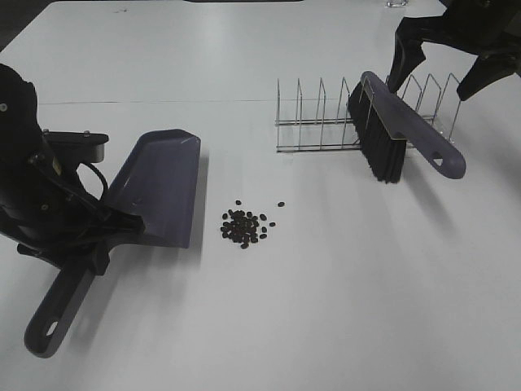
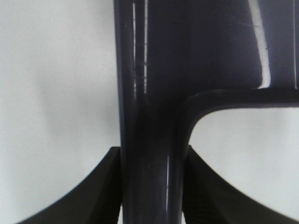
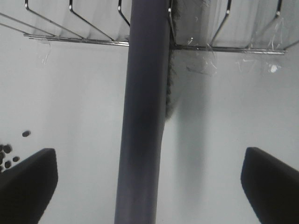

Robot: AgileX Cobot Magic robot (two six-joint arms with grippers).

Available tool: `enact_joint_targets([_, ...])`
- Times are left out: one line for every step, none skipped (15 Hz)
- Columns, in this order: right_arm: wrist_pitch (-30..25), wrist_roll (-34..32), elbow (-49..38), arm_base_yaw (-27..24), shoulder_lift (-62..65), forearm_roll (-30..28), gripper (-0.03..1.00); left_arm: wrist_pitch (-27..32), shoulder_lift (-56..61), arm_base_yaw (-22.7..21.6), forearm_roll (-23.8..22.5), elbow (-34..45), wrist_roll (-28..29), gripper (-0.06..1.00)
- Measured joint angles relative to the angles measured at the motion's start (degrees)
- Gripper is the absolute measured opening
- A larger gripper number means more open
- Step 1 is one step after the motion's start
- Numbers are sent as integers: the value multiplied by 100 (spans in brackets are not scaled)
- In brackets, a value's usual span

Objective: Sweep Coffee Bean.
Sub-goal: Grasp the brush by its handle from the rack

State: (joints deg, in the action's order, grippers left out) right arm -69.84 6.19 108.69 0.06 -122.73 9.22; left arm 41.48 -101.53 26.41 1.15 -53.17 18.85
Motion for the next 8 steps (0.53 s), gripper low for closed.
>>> enact_joint_targets([0, 40, 178, 0, -206, 52, 96, 0, 0, 0, 0, 0, 0, 32])
enact_joint_targets([0, 57, 350, 0, -418, 57, 96, 0, 0, 0, 0, 0, 0, 32])
enact_joint_targets([0, 103, 705, 29, -802, 57, 96, 0, 0, 0, 0, 0, 0, 32])
enact_joint_targets([0, 109, 865, 69, -951, 57, 95, 0, 0, 0, 0, 0, 0, 32])
enact_joint_targets([0, 120, 997, 120, -1083, 63, 94, 0, 0, 0, 0, 0, 0, 32])
enact_joint_targets([0, 149, 1071, 178, -1215, 69, 94, 0, 0, 0, 0, 0, 0, 32])
enact_joint_targets([0, 166, 1100, 201, -1272, 69, 93, 0, 0, 0, 0, 0, 0, 32])
enact_joint_targets([0, 223, 1117, 241, -1369, 69, 92, 0, 0, 0, -6, 0, 0, 32])
